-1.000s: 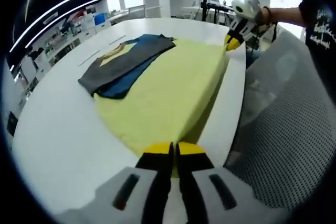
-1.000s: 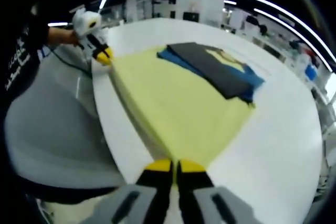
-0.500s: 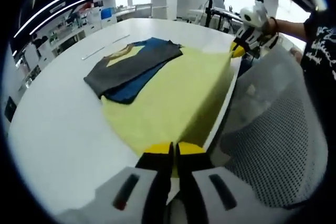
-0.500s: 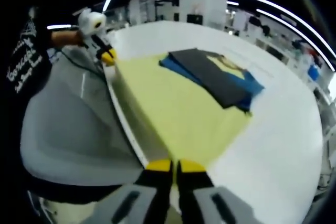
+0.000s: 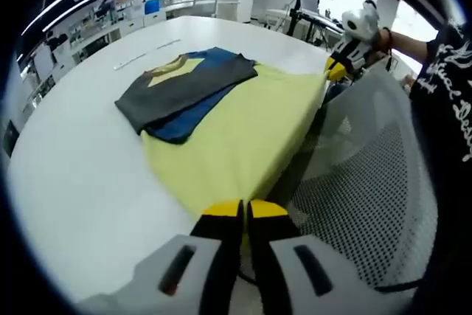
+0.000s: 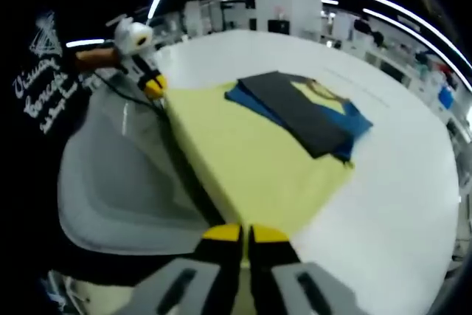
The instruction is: Fold the garment on the visible template until the final outline fits inside the template.
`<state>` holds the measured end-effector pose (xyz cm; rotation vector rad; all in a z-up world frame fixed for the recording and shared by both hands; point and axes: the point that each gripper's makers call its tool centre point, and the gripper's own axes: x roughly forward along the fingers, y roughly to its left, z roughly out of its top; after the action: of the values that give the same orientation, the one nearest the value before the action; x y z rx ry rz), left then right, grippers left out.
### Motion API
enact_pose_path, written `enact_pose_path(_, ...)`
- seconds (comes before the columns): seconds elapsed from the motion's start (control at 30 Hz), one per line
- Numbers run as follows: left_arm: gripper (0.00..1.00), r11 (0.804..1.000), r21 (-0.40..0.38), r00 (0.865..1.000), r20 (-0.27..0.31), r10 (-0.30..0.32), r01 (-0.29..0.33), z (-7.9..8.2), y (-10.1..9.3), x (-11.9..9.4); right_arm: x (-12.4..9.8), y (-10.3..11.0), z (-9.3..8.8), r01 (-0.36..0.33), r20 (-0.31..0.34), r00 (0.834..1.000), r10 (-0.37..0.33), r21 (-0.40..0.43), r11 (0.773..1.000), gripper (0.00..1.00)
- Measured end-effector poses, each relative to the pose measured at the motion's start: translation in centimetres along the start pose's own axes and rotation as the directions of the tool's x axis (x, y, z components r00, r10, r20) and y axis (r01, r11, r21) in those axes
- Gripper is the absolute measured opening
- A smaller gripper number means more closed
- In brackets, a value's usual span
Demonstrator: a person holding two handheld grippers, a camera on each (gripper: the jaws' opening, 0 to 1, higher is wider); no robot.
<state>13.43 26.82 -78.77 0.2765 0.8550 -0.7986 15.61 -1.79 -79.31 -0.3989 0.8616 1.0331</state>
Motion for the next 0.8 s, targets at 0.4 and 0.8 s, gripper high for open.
enact_pose_path(0.4,0.00,0.999,0.037,1.000,-0.013,0.009,-0.008,0.4,0.1,-1.4,-0.5,0.7,0.5,-0.013,-0.007,1.000,0.013,-0.015,1.000,0.00)
enact_pose_path(0.8,0.00,0.994,0.102,0.999,0.031,0.039,-0.042,4.2,2.1,-2.6,-1.8,-2.2,3.8,0.076,0.040,0.996,-0.074,-0.059,0.995,0.00)
